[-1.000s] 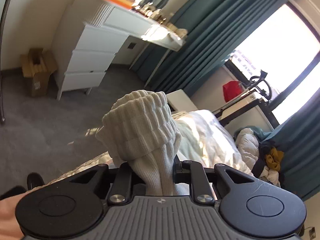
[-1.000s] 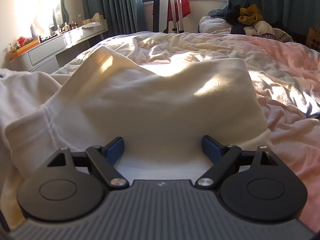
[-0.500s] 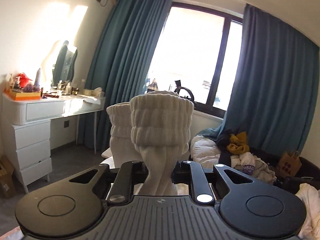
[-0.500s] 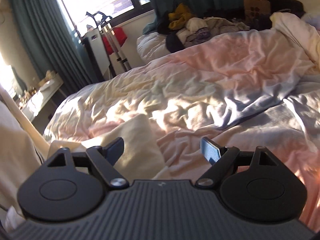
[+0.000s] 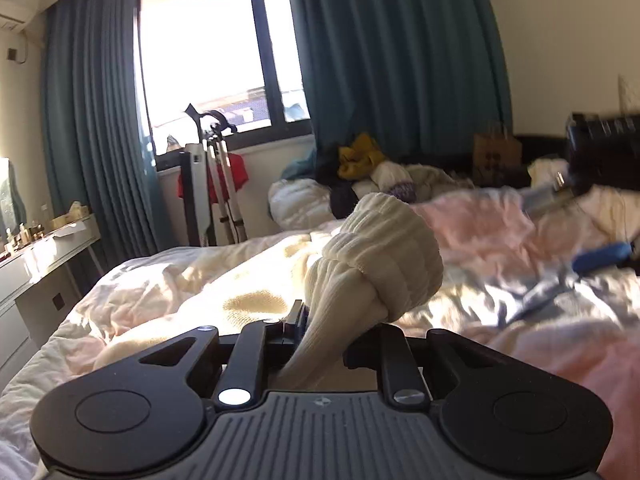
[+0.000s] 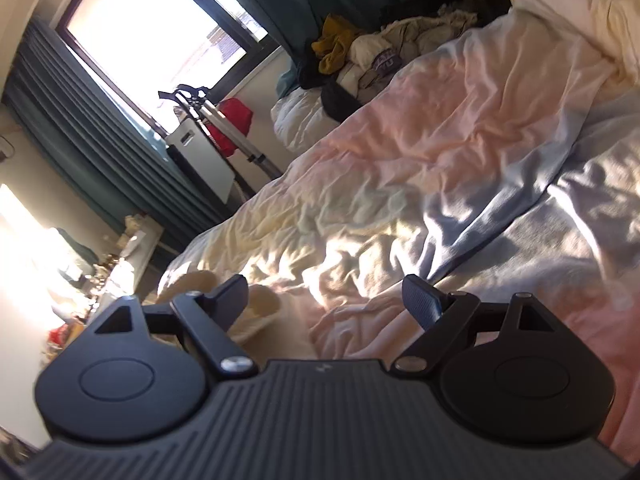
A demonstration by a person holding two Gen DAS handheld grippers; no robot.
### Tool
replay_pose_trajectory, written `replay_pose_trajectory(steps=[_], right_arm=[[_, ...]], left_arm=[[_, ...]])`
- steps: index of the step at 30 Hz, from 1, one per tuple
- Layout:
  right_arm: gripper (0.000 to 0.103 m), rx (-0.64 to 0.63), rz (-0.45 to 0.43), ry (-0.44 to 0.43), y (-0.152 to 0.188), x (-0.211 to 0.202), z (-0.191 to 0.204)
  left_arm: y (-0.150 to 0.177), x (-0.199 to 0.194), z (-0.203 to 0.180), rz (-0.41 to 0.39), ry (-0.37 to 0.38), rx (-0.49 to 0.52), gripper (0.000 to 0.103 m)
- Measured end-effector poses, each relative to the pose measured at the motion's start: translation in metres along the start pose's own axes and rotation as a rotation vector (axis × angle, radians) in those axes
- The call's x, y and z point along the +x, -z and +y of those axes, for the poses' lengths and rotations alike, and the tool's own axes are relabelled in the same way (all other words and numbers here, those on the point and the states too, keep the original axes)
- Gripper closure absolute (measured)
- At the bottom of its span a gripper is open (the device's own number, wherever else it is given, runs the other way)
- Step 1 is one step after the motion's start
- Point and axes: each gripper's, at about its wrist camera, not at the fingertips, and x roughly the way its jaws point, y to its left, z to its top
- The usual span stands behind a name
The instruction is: Fold clothes
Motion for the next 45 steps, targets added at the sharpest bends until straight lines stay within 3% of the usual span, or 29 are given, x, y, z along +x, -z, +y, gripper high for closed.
replay_pose_trajectory(steps=[3,6,9,11,16,18,24,26,28,35,37,38,45], right_arm=[[0.017,0.091,0.072,-0.098,0.0,0.012,-0.01],[0.015,0.128,0.132,-0.141,0.004,0.028,-0.011],[0.016,0.137,0.205,-0.193,0.007,0.049,-0.006],[0.021,0.139,0.261,-0.224,0.008,0.065,0.0],[0.032,0.125,0.32,-0.276,0.004,0.093,0.016],[0.034,0.091,0.34,-0.269,0.004,0.103,0.023],[0.034,-0.021,0.427,-0.254,0.005,0.144,0.04],[0.043,0.0,0.424,-0.263,0.005,0.155,0.037],[0.045,0.028,0.418,-0.277,0.006,0.165,0.033],[0.066,0.044,0.407,-0.285,0.008,0.181,0.023],[0.07,0.044,0.405,-0.282,0.008,0.179,0.023],[0.082,0.04,0.399,-0.284,0.007,0.177,0.025],[0.088,-0.007,0.271,-0.34,-0.01,0.141,0.049]], left_arm=[[0.012,0.005,-0.004,-0.009,0.014,0.063,0.082],[0.026,0.003,0.009,-0.003,0.03,0.091,0.078],[0.038,-0.007,0.019,0.024,0.032,0.128,0.065],[0.045,-0.009,0.022,0.056,0.037,0.144,0.052],[0.065,-0.027,0.033,0.054,0.081,0.206,0.039],[0.072,-0.029,0.035,0.052,0.083,0.23,0.039],[0.079,-0.025,0.044,0.032,0.126,0.25,0.047],[0.081,-0.021,0.046,0.03,0.152,0.252,0.052],[0.083,-0.016,0.048,0.038,0.182,0.243,0.063],[0.087,-0.011,0.05,0.045,0.227,0.228,0.077],[0.085,-0.013,0.054,0.042,0.238,0.212,0.086],[0.084,-0.016,0.056,0.037,0.24,0.203,0.088],[0.07,-0.05,0.06,-0.05,0.273,0.154,0.092]])
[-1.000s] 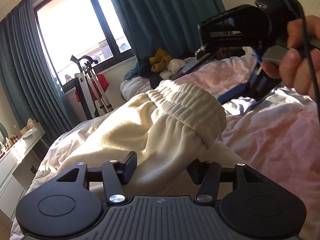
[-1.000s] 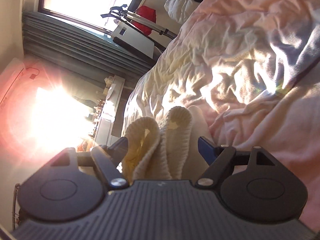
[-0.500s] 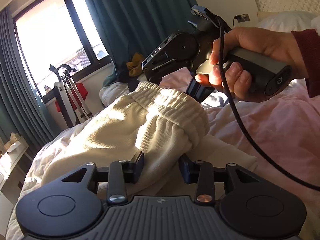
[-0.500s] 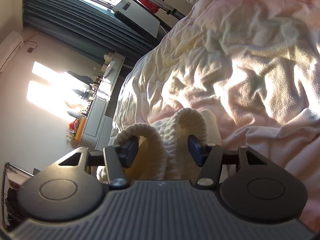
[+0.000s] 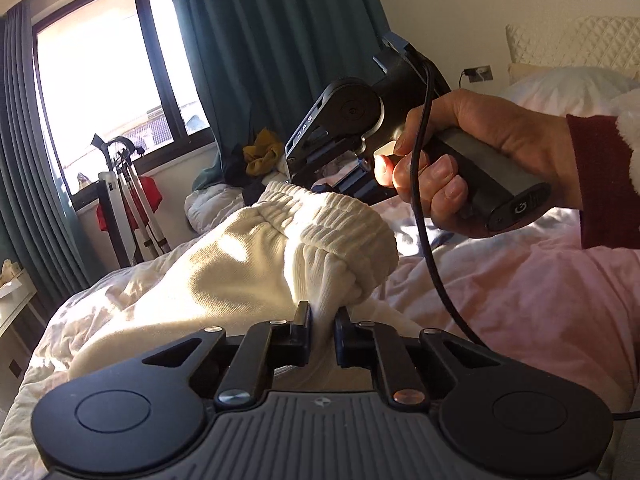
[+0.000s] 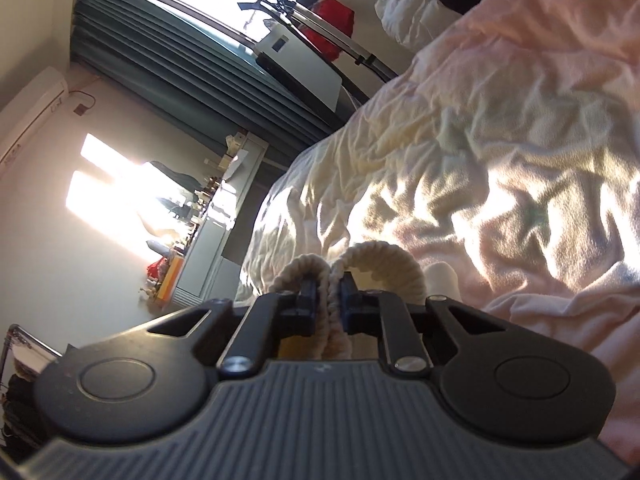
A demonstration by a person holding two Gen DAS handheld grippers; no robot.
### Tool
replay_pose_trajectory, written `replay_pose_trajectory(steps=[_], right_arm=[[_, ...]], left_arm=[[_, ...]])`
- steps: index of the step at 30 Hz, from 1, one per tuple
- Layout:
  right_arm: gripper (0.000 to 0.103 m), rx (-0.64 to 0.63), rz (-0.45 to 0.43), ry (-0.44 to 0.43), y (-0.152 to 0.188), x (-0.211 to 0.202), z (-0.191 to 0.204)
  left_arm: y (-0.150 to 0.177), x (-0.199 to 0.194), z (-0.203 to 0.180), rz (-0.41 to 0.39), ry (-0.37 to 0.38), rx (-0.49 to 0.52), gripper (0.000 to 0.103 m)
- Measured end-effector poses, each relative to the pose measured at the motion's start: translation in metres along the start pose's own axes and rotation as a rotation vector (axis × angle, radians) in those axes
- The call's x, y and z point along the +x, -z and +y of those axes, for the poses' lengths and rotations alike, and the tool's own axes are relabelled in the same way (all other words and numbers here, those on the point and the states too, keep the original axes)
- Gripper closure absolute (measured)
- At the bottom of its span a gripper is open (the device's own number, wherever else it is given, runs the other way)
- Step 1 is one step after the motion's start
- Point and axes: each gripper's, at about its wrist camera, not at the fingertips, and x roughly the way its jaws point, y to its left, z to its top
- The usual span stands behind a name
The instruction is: Fold clothes
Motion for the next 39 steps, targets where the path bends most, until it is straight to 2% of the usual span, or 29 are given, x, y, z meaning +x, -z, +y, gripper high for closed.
replay_pose_trajectory(steps=[3,5,8,11,13,20,24,26,28,32,34,37,39], right_arm=[[0.088,-0.006,-0.044,-0.011,-0.005,-0.014,0.001],[0.088,0.005,-0.064,0.004,-0.005,-0.022,-0.005],[0.088,0.009,-0.062,0.069,-0.002,-0.021,-0.02],[0.088,0.016,-0.025,0.186,0.009,-0.004,-0.044],[0.088,0.038,-0.018,0.219,0.015,0.006,-0.059],[0.086,0.064,-0.036,0.198,0.018,0.003,-0.062],[0.083,0.094,-0.057,0.174,0.023,-0.013,-0.055],[0.082,0.086,-0.073,0.181,0.027,-0.024,-0.048],[0.08,0.056,-0.099,0.21,0.032,-0.038,-0.035],[0.072,0.012,-0.139,0.184,0.046,-0.066,-0.011],[0.063,-0.004,-0.157,0.157,0.054,-0.08,0.0],[0.053,-0.014,-0.169,0.14,0.071,-0.093,0.015],[0.043,-0.025,-0.17,0.155,0.081,-0.097,0.022]], left_arm=[[-0.004,-0.006,-0.006,-0.031,0.034,-0.001,0.093],[-0.001,-0.005,-0.013,-0.02,0.055,0.012,0.094],[0.007,0.005,-0.02,0.038,0.095,0.004,0.094],[0.019,0.019,-0.022,0.108,0.118,-0.002,0.094],[0.023,0.023,-0.021,0.117,0.114,0.004,0.095],[0.026,0.017,-0.018,0.111,0.121,-0.019,0.093],[0.019,0.006,-0.009,0.081,0.14,-0.058,0.073],[0.013,-0.006,-0.001,0.045,0.134,-0.084,0.044],[0.006,-0.019,0.009,0.012,0.119,-0.126,0.035],[-0.004,-0.036,0.046,0.019,0.059,-0.263,0.027],[-0.005,-0.044,0.067,0.03,0.019,-0.324,0.022],[-0.003,-0.052,0.099,0.082,-0.076,-0.411,0.018],[0.001,-0.057,0.118,0.123,-0.119,-0.457,0.014]])
